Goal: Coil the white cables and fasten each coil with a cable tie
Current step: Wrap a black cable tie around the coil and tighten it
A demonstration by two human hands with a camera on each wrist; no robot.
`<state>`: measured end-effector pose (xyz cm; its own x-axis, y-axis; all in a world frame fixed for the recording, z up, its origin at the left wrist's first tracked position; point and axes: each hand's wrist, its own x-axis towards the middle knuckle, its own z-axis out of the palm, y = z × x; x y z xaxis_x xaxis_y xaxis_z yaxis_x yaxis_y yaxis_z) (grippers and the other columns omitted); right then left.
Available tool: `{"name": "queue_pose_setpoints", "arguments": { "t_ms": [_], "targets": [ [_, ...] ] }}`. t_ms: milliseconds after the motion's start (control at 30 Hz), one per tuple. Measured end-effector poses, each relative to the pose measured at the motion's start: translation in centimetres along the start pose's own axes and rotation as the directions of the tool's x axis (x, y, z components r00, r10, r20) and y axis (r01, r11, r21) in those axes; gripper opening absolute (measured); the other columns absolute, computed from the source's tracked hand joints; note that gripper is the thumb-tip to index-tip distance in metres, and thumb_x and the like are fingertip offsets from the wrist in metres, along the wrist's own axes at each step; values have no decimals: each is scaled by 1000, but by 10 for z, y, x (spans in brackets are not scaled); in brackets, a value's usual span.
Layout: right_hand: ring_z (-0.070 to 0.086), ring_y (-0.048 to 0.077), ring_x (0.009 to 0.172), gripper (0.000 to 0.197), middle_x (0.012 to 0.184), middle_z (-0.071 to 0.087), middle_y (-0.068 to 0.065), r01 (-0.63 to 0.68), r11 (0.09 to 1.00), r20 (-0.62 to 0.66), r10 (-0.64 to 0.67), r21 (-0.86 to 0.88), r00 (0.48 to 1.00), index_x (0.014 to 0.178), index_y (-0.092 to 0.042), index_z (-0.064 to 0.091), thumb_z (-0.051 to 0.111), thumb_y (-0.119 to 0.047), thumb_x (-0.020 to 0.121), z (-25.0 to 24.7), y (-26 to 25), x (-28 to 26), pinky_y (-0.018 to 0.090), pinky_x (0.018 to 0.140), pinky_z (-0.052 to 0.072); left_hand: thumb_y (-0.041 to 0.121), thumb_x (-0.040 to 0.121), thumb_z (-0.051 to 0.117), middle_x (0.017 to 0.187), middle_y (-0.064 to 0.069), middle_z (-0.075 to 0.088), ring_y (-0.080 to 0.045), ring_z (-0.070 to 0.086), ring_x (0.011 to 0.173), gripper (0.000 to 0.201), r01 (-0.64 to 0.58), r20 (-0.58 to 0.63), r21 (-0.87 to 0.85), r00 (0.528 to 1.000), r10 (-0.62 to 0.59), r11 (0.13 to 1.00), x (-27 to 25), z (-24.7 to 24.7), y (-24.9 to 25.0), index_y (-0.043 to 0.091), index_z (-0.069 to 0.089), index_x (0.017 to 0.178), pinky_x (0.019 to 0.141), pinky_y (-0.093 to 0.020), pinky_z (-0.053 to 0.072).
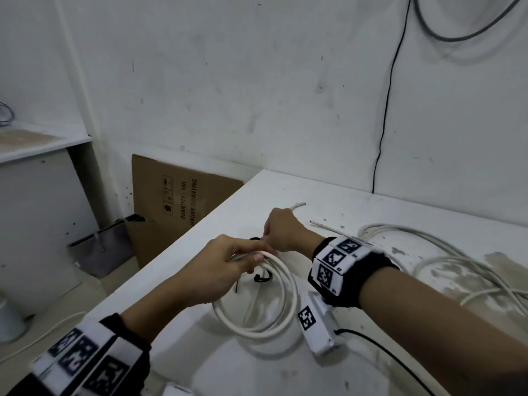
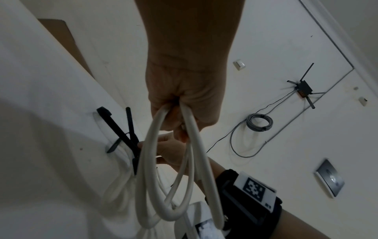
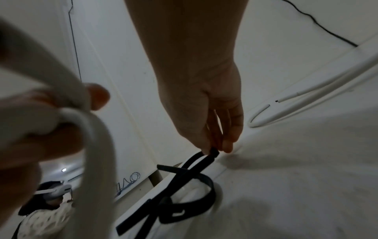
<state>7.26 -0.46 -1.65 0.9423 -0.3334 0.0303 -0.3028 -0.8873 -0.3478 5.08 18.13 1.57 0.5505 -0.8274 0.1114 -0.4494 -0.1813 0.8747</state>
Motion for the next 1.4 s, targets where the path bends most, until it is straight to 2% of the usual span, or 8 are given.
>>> {"name": "queue_pose_setpoints", "arguments": {
  "t_ms": [267, 400, 533, 700, 900, 1033, 1200, 1400],
  "targets": [
    [66, 31, 73, 17, 75, 71, 22, -33, 963, -430, 149, 266, 890, 71, 8, 69, 61, -5, 75, -54, 31, -18, 34, 65, 54, 11, 94, 51, 64, 4, 53, 6, 44, 33, 22, 3, -69, 17, 998, -2, 1000, 26, 13, 13, 9, 68, 107, 39, -4, 33],
    [53, 16, 51, 18, 63, 69, 17, 20, 947, -487, 146, 319, 861, 61, 4, 67, 60, -4, 75, -70, 38, -43, 17, 49, 42, 15, 94, 52, 65, 2, 52, 4, 45, 36, 21, -28, -63, 45, 998, 31, 999, 41, 27, 21, 15, 69, 107, 41, -6, 35],
    [55, 17, 53, 14, 60, 67, 12, 42, 921, -587, 212, 388, 781, 63, 1, 69, 62, -4, 73, -94, 53, -63, 12, 44, 38, 17, 93, 55, 64, 5, 53, 3, 44, 37, 18, -64, -101, 49, 993, 69, 997, 54, 42, 31, 20, 70, 101, 39, -7, 31],
    [58, 18, 59, 9, 64, 69, 16, -90, 854, -209, 226, 512, 951, 71, 4, 73, 67, -3, 68, -120, 70, -93, 25, 58, 49, 18, 93, 55, 58, 20, 59, 5, 53, 57, 19, -181, -71, 142, 979, 193, 973, 62, 56, 50, 31, 70, 90, 56, -7, 37],
    [44, 19, 64, 22, 68, 54, 14, -163, 875, 60, 152, 457, 987, 86, 14, 66, 60, -5, 79, -140, 88, -127, 27, 61, 39, 20, 94, 52, 76, 7, 67, -7, 55, 73, 23, -286, 31, 187, 958, 286, 940, 72, 87, 68, 35, 70, 91, 78, -28, 43],
    [48, 10, 56, 20, 67, 61, 5, -83, 929, 0, 89, 361, 996, 81, -3, 69, 53, -10, 89, -149, 106, -149, 19, 53, 40, 17, 94, 52, 62, 24, 62, 7, 55, 69, 21, -307, 27, 171, 951, 307, 936, 74, 109, 83, 25, 71, 101, 64, -6, 37],
    [59, 18, 81, 15, 89, 63, 2, -32, 944, -187, 99, 329, 977, 93, -14, 58, 44, -21, 97, -148, 124, -165, 30, 74, 49, 17, 93, 55, 46, 6, 55, -3, 40, 36, 29, -324, -77, 167, 937, 340, 931, 82, 138, 96, 32, 62, 117, 42, -11, 32],
    [66, 28, 79, 28, 94, 68, 22, 106, 828, -275, 60, 550, 960, 97, 2, 63, 50, -22, 96, -150, 136, -188, 38, 77, 54, 15, 92, 56, 44, 24, 55, -3, 44, 37, 23, -349, -227, 173, 896, 382, 921, 88, 159, 109, 27, 70, 107, 42, -11, 33]
  ]
}}
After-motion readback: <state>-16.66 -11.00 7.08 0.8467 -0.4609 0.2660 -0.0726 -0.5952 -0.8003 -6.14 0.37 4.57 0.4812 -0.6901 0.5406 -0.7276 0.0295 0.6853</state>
